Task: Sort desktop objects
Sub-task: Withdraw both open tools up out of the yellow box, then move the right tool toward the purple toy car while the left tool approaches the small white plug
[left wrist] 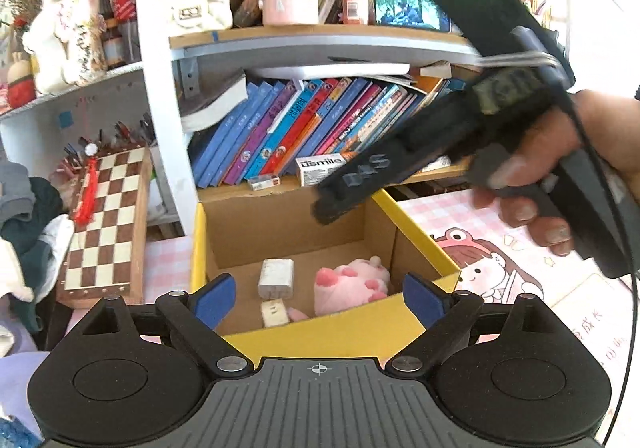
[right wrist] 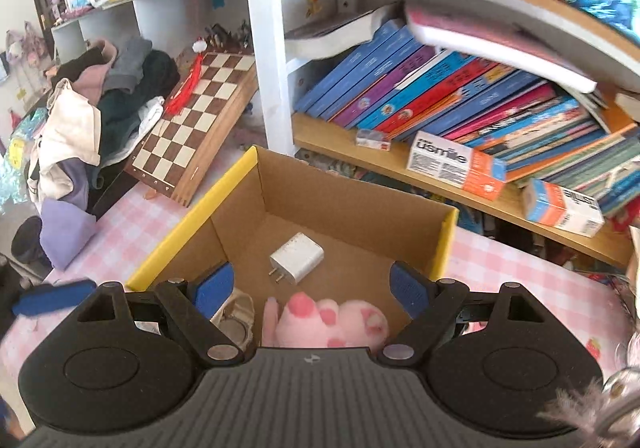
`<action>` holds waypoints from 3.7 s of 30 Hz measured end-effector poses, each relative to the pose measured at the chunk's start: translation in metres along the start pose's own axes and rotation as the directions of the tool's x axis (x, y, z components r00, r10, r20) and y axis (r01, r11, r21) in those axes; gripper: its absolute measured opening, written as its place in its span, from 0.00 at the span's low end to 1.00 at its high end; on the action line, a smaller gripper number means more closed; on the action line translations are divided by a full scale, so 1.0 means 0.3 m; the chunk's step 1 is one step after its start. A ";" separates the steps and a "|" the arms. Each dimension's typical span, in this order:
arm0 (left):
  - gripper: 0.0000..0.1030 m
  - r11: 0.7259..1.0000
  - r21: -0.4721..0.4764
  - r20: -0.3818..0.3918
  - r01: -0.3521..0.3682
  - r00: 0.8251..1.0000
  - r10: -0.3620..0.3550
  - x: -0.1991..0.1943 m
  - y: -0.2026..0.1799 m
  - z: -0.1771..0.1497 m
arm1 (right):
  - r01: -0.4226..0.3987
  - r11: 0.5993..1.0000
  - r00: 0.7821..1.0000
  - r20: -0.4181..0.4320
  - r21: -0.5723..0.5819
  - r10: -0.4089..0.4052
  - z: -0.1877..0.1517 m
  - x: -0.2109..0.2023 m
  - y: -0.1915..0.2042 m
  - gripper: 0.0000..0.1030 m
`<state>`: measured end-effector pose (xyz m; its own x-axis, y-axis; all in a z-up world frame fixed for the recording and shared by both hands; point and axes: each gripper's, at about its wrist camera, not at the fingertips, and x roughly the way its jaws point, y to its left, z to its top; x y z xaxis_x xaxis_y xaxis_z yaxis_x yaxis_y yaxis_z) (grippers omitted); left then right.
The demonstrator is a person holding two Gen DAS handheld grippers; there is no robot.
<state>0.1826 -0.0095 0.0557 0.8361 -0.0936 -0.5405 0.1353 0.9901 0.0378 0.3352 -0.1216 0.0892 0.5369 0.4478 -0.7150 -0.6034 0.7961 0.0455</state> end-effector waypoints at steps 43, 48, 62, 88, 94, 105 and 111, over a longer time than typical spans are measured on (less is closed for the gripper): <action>0.92 0.989 -0.133 -0.110 -0.066 0.993 0.052 -0.280 0.119 -0.372 | 0.193 0.975 0.978 0.056 0.112 -0.200 -0.658 -0.304 0.256 0.83; 0.92 0.992 -0.096 -0.120 -0.088 0.990 0.076 -0.288 0.094 -0.405 | 0.192 0.977 0.978 0.060 0.090 -0.198 -0.703 -0.296 0.299 0.83; 0.92 0.989 -0.124 -0.173 -0.077 0.983 0.055 -0.287 0.049 -0.478 | 0.159 0.986 0.987 -0.009 0.058 -0.159 -0.796 -0.259 0.384 0.83; 0.92 0.973 -0.201 -0.206 -0.113 0.976 0.071 -0.254 0.073 -0.488 | 0.139 0.990 0.990 -0.030 0.039 -0.138 -0.777 -0.221 0.370 0.83; 0.92 0.971 -0.205 -0.209 -0.125 0.974 0.081 -0.237 0.075 -0.483 | 0.119 0.993 0.992 -0.037 0.024 -0.118 -0.757 -0.197 0.360 0.83; 0.91 0.965 -0.209 -0.208 -0.158 0.971 0.114 -0.211 0.079 -0.473 | 0.075 0.997 0.996 -0.046 -0.005 -0.075 -0.719 -0.150 0.343 0.80; 0.91 0.953 -0.232 -0.218 -0.194 0.965 0.143 -0.196 0.100 -0.473 | 0.020 0.999 0.998 -0.059 -0.035 -0.022 -0.695 -0.109 0.351 0.73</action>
<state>0.0622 0.0405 -0.0307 0.7108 0.0743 -0.6994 -0.1568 0.9861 -0.0546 0.1312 -0.1371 -0.0280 0.5140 0.4055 -0.7559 -0.6132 0.7899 0.0068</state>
